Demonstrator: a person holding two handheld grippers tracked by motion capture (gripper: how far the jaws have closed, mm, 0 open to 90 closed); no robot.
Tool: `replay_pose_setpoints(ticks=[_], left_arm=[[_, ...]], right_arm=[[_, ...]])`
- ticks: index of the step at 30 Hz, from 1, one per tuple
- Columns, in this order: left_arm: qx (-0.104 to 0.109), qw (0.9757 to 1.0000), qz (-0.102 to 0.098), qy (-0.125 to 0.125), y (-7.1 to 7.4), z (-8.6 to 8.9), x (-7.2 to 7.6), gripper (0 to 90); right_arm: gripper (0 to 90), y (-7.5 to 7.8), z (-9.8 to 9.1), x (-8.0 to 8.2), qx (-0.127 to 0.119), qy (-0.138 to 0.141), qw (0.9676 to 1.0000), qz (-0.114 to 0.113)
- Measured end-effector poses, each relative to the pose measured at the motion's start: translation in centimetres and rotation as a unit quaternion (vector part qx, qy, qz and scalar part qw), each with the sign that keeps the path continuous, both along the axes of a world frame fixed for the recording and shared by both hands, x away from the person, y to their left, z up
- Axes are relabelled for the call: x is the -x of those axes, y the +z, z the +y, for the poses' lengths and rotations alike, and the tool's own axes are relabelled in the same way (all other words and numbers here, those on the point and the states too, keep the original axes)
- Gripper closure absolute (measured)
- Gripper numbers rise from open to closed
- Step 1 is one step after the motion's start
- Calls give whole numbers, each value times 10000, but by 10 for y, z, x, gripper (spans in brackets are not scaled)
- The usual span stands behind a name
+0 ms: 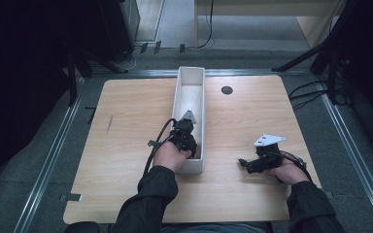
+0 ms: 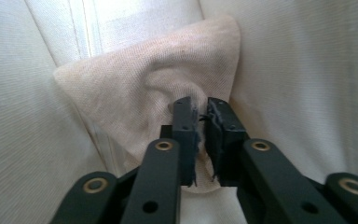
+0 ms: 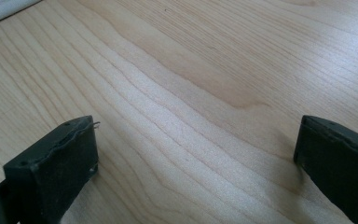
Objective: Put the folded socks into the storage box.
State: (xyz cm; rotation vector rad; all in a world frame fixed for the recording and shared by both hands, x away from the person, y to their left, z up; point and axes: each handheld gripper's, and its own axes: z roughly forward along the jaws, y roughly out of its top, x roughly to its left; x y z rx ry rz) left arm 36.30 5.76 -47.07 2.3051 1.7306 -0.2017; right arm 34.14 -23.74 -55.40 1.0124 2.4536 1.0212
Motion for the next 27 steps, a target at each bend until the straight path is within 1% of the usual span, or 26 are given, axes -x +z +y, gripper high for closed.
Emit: replay_pose_setpoints(ticks=[1,3,5,6,7,8,9,10,12,13,16,18,21,22,24,27], left_arm=[[64,10000,-35,14,3,2,1,796],[95,9999,-72,-15,6,3,2,774],[99,9999,-112,-6,9,5,3,753],[69,9999,-138,18,10,6,3,727],[85,9998,-167,16,12,8,4,706],[129,9998,-159,38,14,9,4,693],[129,9998,-159,38,14,9,4,674],[174,9997,-165,14,17,11,4,653],[172,9997,-174,-10,19,11,4,647],[231,9995,-210,1,23,12,4,635],[233,9995,-219,-29,26,12,5,608],[292,9993,-207,-88,30,13,5,576],[276,9993,-210,-133,32,13,5,550],[322,9990,-240,-174,35,13,5,545],[284,9991,-262,-162,37,15,5,530],[346,9988,-310,-132,41,17,5,500]], right_arm=[[0,0,0,0,-1,-1,10000,0],[0,0,0,0,0,1,10000,0],[0,0,0,0,1,0,10000,0],[0,0,0,0,1,1,10000,0],[0,0,0,0,0,2,10000,-2],[0,0,0,0,0,2,10000,-1],[0,0,0,0,1,1,10000,0],[0,0,0,0,0,2,10000,0],[0,0,0,0,-1,3,10000,-1],[0,0,0,0,-4,-2,10000,0],[0,0,0,0,-4,-3,10000,1],[0,0,0,0,-2,-2,10000,-8],[0,0,0,0,2,2,10000,-17],[0,0,0,0,2,1,10000,-18],[0,0,0,0,2,3,10000,-18],[0,0,0,0,1,3,10000,-18]])
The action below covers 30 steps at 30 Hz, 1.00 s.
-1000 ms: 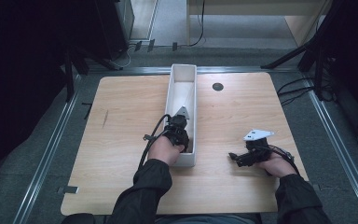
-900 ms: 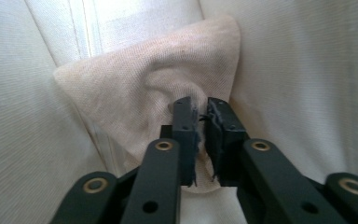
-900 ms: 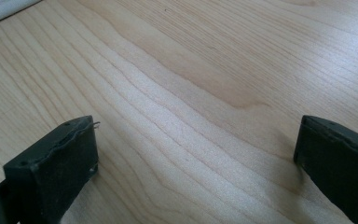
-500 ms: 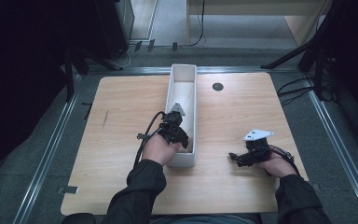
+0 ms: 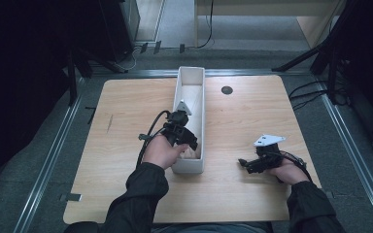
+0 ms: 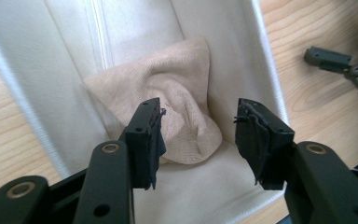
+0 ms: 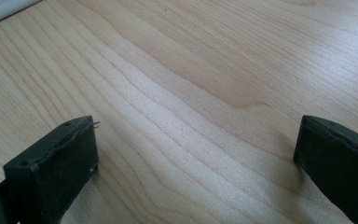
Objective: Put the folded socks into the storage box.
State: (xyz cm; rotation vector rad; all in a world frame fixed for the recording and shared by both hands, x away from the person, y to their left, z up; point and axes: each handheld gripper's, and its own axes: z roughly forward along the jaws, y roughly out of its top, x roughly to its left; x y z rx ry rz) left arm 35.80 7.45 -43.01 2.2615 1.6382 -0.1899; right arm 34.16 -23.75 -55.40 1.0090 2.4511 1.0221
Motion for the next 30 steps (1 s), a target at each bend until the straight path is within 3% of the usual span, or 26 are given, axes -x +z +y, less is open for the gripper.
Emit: replay_pose_setpoints(ticks=[10,20,30], left_arm=[[177,9997,-138,-79,15,18,2,473],[177,9994,-298,-26,32,35,-1,455],[251,9992,-296,-47,37,52,0,441]], right_arm=[[0,0,0,0,-1,0,10000,2],[0,0,0,1,-14,-36,10000,29],[0,0,0,1,-14,-24,10000,-9]])
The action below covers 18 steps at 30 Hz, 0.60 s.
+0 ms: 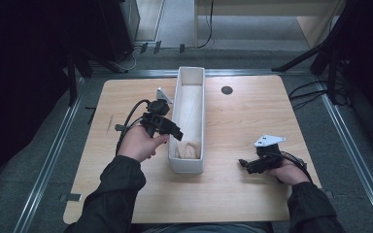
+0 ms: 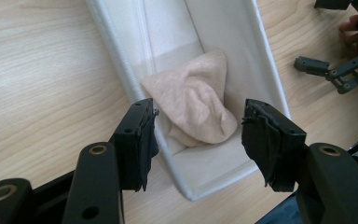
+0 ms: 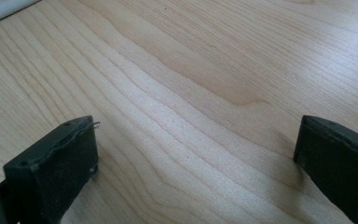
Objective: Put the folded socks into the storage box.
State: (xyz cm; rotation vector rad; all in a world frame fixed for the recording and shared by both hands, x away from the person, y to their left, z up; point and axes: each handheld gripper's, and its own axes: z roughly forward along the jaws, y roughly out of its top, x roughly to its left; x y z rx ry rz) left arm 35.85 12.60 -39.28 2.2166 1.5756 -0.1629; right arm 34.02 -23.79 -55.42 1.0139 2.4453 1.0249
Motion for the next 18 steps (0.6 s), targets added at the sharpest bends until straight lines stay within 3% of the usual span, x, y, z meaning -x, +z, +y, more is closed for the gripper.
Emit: replay_pose_setpoints(ticks=[7,16,18], left_arm=[[25,9998,-146,101,5,22,2,435],[-66,9995,-166,276,5,48,2,426],[29,9995,-170,273,3,54,2,424]], right_arm=[[0,0,0,0,-1,1,10000,1],[0,0,0,0,2,9,10000,-2],[0,0,0,0,-4,5,10000,-1]])
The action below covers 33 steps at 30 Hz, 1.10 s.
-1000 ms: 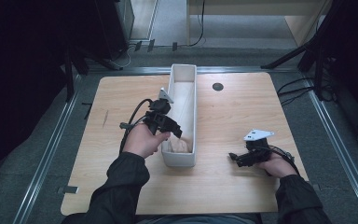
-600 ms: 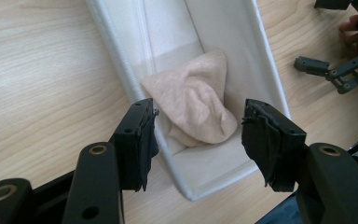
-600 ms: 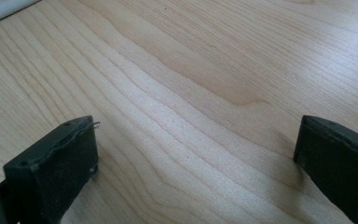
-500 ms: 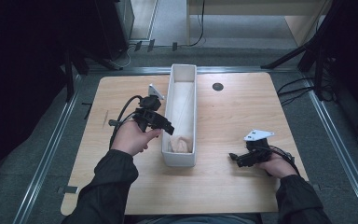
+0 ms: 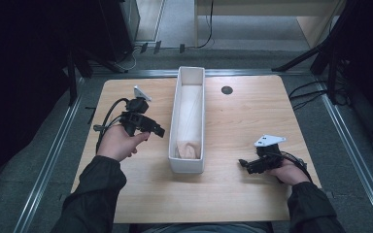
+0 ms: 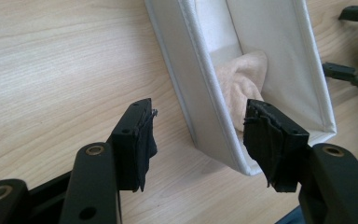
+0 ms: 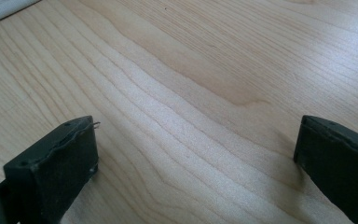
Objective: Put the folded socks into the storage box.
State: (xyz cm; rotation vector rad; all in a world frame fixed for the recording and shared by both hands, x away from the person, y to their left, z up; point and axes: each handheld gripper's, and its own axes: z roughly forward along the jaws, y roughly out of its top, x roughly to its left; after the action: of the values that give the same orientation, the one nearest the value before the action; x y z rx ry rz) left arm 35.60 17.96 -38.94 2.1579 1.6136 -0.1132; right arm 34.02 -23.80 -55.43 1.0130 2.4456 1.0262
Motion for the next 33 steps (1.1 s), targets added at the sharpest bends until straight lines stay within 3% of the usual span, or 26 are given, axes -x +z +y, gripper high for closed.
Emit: replay_pose_setpoints(ticks=[5,7,10,15,27,33], left_arm=[[88,9998,-158,43,-6,14,0,420],[98,9998,-153,61,-7,15,0,420],[302,9995,-77,31,-16,21,-3,420],[158,9998,-83,98,-29,30,-7,422],[141,9994,-82,302,-67,59,-9,435],[184,9991,-120,376,-79,70,-8,440]], right_arm=[[0,0,0,0,7,8,10000,6],[0,0,0,0,9,12,10000,5],[0,0,0,0,6,10,10000,4],[0,0,0,0,7,9,10000,15],[0,0,0,0,7,13,10000,12],[0,0,0,0,8,12,10000,11]])
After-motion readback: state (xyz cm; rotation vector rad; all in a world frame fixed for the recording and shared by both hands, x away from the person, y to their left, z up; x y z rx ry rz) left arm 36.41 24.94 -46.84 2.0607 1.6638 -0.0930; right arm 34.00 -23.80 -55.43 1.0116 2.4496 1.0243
